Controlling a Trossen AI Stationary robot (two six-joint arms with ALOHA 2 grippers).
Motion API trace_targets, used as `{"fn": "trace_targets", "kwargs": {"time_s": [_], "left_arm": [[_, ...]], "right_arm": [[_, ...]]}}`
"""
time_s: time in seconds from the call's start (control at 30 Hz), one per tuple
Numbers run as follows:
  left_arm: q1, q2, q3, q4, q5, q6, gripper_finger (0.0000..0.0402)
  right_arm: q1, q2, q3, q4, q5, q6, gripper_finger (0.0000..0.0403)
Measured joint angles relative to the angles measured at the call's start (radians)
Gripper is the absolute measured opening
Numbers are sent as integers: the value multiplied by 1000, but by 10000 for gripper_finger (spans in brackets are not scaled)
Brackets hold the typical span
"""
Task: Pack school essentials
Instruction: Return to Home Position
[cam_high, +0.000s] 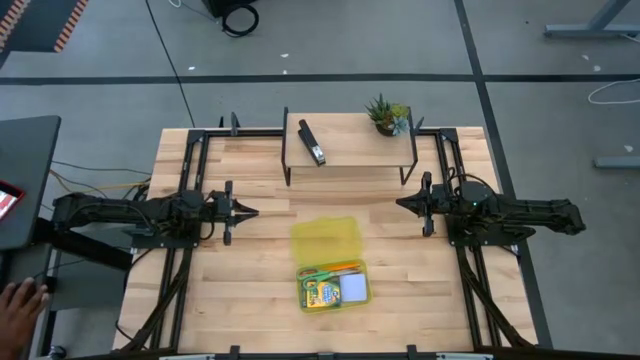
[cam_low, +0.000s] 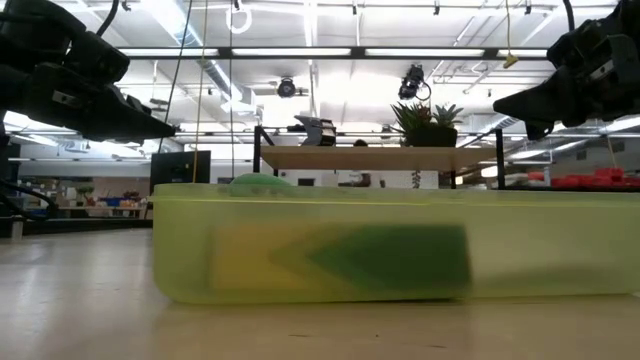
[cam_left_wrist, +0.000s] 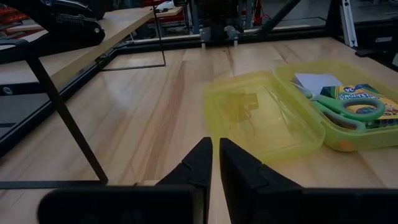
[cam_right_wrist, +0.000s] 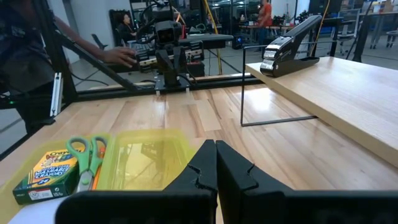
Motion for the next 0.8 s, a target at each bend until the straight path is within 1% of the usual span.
{"fn": "trace_targets", "kwargs": {"time_s": [0.37, 0.63, 0.8], "left_arm": [[0, 0, 0, 0, 0, 0, 28], [0, 0, 0, 0, 0, 0, 40], [0, 0, 0, 0, 0, 0, 36]], "right_arm": [[0, 0, 0, 0, 0, 0, 6], [0, 0, 0, 0, 0, 0, 6], [0, 0, 0, 0, 0, 0, 6]]}}
